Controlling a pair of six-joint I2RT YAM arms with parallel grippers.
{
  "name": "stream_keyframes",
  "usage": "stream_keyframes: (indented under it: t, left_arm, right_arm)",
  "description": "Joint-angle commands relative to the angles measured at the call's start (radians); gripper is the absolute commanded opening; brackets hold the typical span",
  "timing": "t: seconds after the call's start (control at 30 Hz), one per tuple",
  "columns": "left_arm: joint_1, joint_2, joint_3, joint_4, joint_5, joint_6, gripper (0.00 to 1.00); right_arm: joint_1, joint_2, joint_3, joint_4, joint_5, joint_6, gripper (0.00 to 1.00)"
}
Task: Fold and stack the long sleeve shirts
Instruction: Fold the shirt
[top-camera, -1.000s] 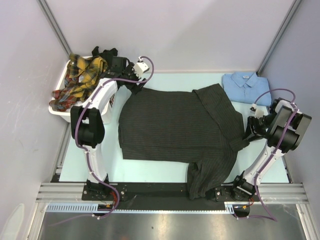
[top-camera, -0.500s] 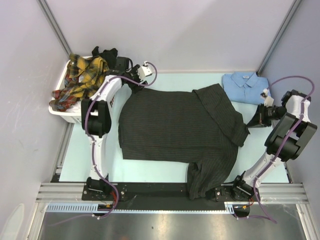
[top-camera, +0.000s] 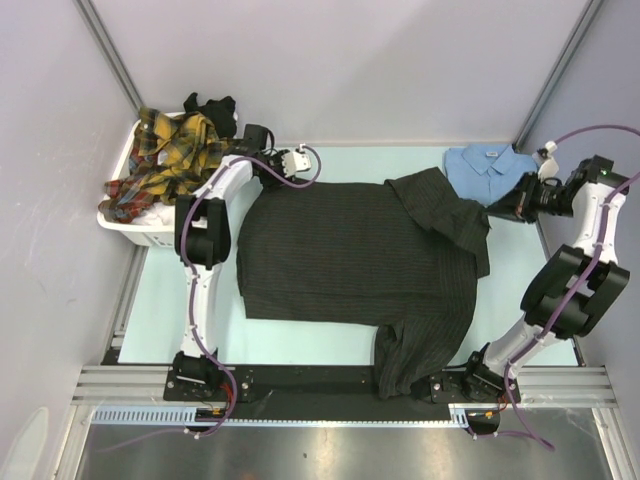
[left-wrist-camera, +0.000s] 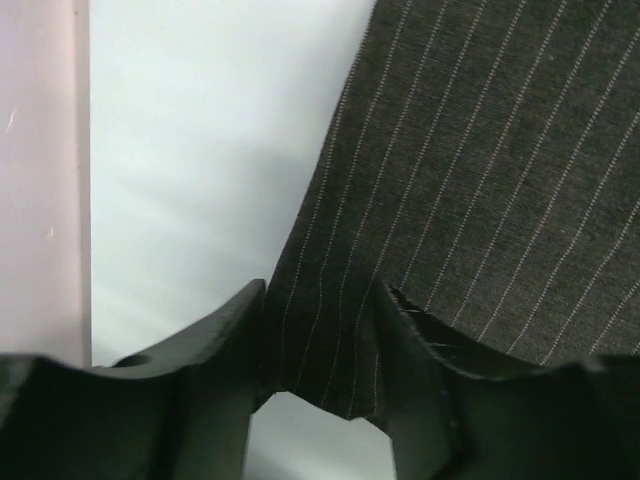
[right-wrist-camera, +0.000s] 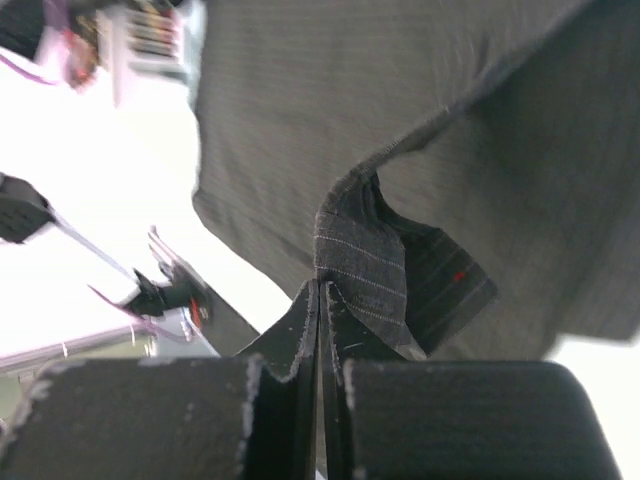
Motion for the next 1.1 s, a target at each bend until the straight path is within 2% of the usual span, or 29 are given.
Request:
stream_keyframes:
  t: [0.0,0.03,0.1,0.13,0.23,0.4,0.53,0.8,0.9,1.07]
  left_arm:
    - [-0.009,-0.008,0.047,-0.021,-0.002,0.063,0.49]
    - [-0.009,-0.008,0.047,-0.021,-0.008,0.063,0.45]
    - [-0.009,-0.008,0.047,-0.033,-0.014,0.076,0.37]
    - [-0.009,-0.008,0.047,-0.035,-0.013,0.076,0.27]
    - [-0.009,-0.02,0.041,-0.04,-0.01,0.072,0.13]
    - [-0.009,-0.062,0.004,-0.03,-0.003,0.058,0.0]
    - [-0.009,-0.131,-0.049,-0.006,0.009,0.053,0.0]
    - [-0.009,-0.275,-0.212,0.046,0.041,0.101,0.0]
    - [-0.009,-0.342,-0.295,0.08,0.043,0.112,0.0]
    - [-0.009,-0.465,-0.475,0.111,0.078,0.156,0.0]
  right_arm:
    - [0.026,-0.138,0.048,0.257,-0.15,0.282,0.0]
    - [0.037,-0.153,0.047,0.306,-0.163,0.386,0.0]
    - [0.049,-0.192,0.042,0.446,-0.168,0.481,0.0]
    - [0.061,-0.204,0.037,0.529,-0.177,0.559,0.0]
    - [0.077,-0.245,0.031,0.65,-0.187,0.666,0.0]
    - [0.091,-0.326,0.001,0.799,-0.188,0.851,0.0]
    - [0.084,-0.397,-0.029,0.87,-0.19,0.927,0.0]
    - [0.045,-0.587,-0.124,0.853,-0.207,0.957,0.0]
    - [0.028,-0.664,-0.142,0.819,-0.217,0.942,0.0]
    - [-0.031,-0.803,-0.167,0.651,-0.216,0.862,0.0]
